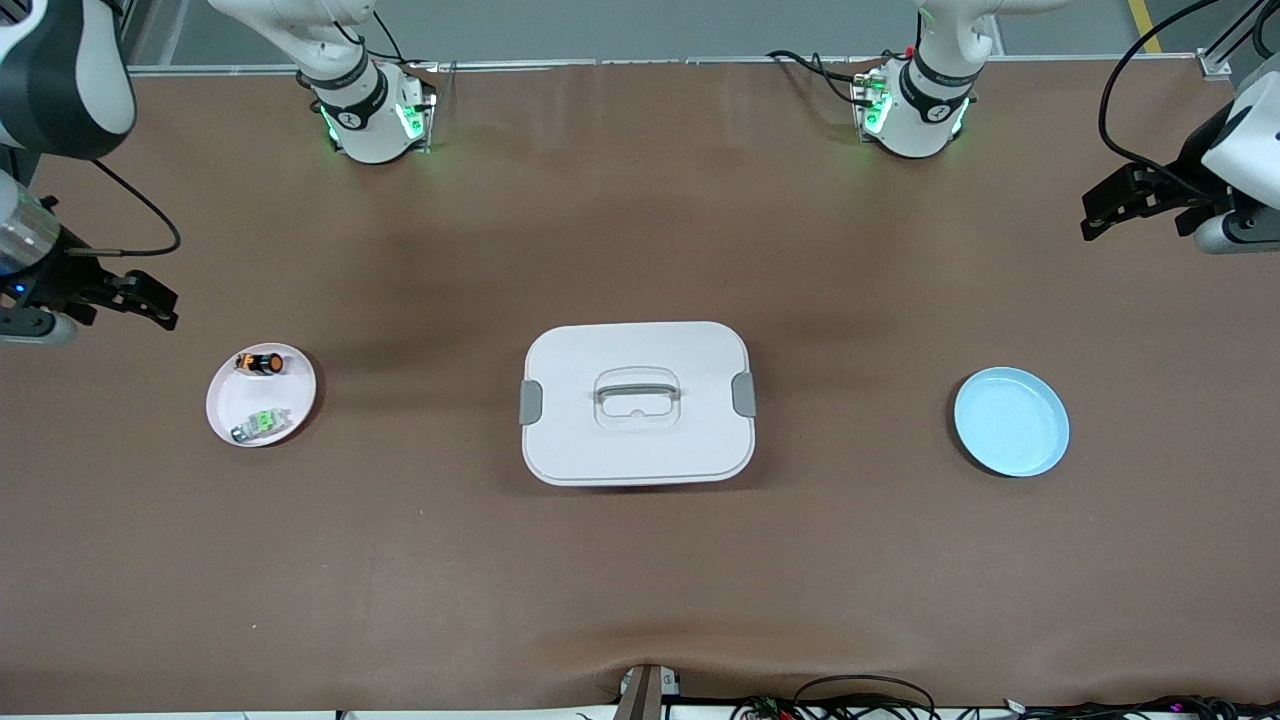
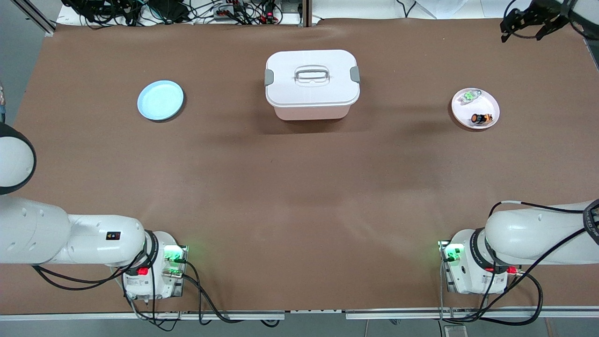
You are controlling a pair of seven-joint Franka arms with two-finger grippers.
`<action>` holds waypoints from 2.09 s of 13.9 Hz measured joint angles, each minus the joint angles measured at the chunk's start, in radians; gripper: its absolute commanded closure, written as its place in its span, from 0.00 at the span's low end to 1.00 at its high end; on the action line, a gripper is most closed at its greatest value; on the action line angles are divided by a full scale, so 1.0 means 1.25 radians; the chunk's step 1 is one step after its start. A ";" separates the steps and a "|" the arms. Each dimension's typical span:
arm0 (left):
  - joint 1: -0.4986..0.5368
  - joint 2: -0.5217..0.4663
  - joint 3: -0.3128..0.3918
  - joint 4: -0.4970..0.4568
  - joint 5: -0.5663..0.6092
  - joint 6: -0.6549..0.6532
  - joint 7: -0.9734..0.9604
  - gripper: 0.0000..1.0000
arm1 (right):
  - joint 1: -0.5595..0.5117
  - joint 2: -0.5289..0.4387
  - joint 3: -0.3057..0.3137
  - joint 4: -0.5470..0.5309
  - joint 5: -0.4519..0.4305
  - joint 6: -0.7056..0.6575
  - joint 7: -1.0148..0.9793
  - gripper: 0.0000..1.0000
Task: Transfer orange switch to right arm and place
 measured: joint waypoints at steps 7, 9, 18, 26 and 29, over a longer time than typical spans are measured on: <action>0.000 0.000 0.000 0.000 0.000 0.000 0.000 0.00 | 0.022 -0.002 0.001 0.087 0.039 -0.067 0.000 0.00; 0.000 0.000 0.000 0.000 0.000 0.000 0.000 0.00 | 0.022 -0.002 0.001 0.101 0.043 -0.078 0.000 0.00; 0.000 0.000 0.000 0.000 0.000 0.000 0.000 0.00 | 0.024 -0.002 0.001 0.114 0.046 -0.090 0.000 0.00; 0.000 0.000 0.000 0.001 0.000 0.000 0.000 0.00 | 0.041 -0.002 -0.004 0.118 0.047 -0.090 0.001 0.00; 0.000 0.000 0.000 0.008 0.000 0.001 0.000 0.00 | 0.068 -0.002 -0.033 0.127 0.047 -0.090 0.001 0.00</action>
